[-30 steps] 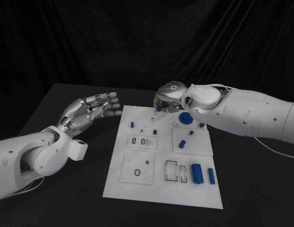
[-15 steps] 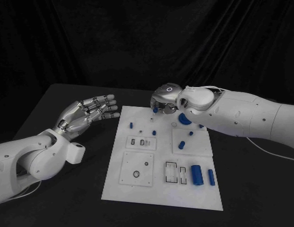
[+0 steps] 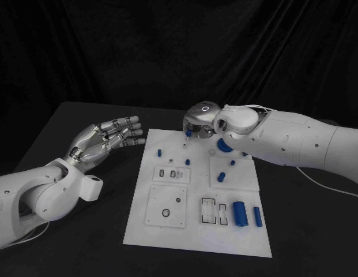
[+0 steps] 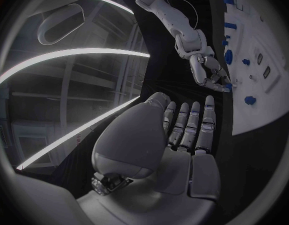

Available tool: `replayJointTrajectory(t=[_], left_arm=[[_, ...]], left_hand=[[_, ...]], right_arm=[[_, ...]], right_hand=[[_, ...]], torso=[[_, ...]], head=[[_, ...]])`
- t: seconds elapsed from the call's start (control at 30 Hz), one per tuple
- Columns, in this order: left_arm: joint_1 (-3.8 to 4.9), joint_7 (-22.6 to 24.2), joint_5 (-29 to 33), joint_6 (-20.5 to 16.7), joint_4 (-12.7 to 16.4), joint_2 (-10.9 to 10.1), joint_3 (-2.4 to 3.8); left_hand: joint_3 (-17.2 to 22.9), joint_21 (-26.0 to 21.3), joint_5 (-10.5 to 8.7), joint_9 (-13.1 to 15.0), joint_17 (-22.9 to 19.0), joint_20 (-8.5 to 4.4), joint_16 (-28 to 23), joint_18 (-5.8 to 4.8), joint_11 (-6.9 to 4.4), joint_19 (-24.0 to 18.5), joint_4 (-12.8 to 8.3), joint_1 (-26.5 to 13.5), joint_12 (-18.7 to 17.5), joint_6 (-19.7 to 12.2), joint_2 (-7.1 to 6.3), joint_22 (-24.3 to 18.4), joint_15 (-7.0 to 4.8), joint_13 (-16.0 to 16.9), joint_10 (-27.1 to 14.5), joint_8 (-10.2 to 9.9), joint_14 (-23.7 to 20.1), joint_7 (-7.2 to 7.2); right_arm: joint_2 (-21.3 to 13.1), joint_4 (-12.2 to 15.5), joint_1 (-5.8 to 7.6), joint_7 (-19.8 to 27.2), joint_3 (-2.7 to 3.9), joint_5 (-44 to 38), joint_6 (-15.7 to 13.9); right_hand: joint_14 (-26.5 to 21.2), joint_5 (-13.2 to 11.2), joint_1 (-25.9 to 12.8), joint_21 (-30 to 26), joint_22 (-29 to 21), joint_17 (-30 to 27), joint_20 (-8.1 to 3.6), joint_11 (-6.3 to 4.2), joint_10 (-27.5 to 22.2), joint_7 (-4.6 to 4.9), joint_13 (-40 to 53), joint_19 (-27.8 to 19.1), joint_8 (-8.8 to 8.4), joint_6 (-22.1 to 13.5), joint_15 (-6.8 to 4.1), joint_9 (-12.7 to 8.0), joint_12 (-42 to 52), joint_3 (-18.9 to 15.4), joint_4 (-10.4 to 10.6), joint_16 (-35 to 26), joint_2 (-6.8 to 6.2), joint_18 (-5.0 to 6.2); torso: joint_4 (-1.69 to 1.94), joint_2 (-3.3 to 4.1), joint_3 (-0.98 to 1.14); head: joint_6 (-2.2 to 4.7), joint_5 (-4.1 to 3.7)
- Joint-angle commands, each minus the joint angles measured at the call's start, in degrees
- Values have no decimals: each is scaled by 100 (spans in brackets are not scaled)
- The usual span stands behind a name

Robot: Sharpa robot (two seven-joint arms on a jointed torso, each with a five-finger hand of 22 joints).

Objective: Assemble the parts on the task board

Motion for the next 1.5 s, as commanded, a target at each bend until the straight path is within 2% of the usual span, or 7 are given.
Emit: replayJointTrajectory(t=[0.03,0.43,0.77,1.13,1.33,1.43,1.5], left_arm=[[11,248,-11,128,-9,21,5],[11,223,-11,175,-48,38,5],[11,204,-11,188,-65,42,5],[10,183,-11,214,-80,56,5],[10,173,-11,228,-92,67,5],[10,165,-11,237,-100,72,5],[10,155,-11,242,-106,77,5]], left_hand=[[39,-27,-30,0,4,3,-25,-19,-8,-34,5,30,24,-22,-29,-6,3,6,-46,-8,-25,4],[66,-34,-38,1,6,8,-22,-17,-11,-33,-3,38,23,-19,-18,-9,5,5,-73,-7,-41,13],[87,-38,-42,2,8,11,-20,-14,-14,-32,-10,45,24,-16,-6,-11,6,5,-88,-5,-50,18],[95,-39,-44,2,8,11,-19,-13,-15,-32,-13,48,24,-13,-2,-11,6,5,-93,-5,-52,19],[107,-42,-48,2,9,13,-17,-12,-17,-32,-19,53,24,-22,1,-12,6,5,-102,-6,-57,21],[107,-42,-48,2,9,13,-17,-12,-17,-32,-19,53,24,-22,1,-12,6,5,-102,-6,-57,21],[107,-42,-48,2,9,13,-17,-12,-17,-32,-19,53,24,-22,1,-12,6,5,-102,-6,-57,21]], right_arm=[[13,5,-68,18,-24,-18,157],[-48,89,-79,5,-24,-18,138],[-110,170,-83,23,-24,-18,-14],[-131,251,-85,36,-24,-18,-42],[-134,259,-88,32,-24,-18,-5],[-134,263,-90,26,-25,-18,29],[-134,268,-92,-14,-25,-18,92]], right_hand=[[-59,-16,-40,-35,-29,5,4,0,-42,80,4,-45,-39,41,17,482,-29,41,-11,-5,-17,-69],[-113,-35,-35,-113,-106,3,13,-4,-50,75,13,-115,-57,29,24,491,-38,68,-14,-26,-15,-51],[-117,-37,-31,-116,-105,4,13,-6,-47,75,15,-119,-55,34,24,494,-37,72,-18,-28,-14,-50],[-136,-44,-27,-130,-106,5,17,6,-70,88,16,-136,-76,7,27,497,-49,80,-28,-34,-37,-48],[-158,-46,-31,-161,-129,5,24,19,-118,87,12,-166,-104,-33,37,497,-62,95,-26,-42,-46,-43],[-182,-49,-36,-191,-147,7,35,32,-185,76,9,-195,-136,-78,50,496,-67,112,-24,-49,-56,-38],[-210,-49,-55,-227,-170,8,49,61,-293,24,3,-230,-198,-175,70,482,-74,123,-17,-57,-86,-34]], torso=[[3,-1,-6],[8,-4,-13],[0,-10,-17],[-9,-17,-8],[-1,-13,-7],[-2,-12,-9],[1,-13,-11]], head=[[-11,9],[-3,9],[15,15],[-15,11],[-29,-5],[-34,-8],[-40,-11]])
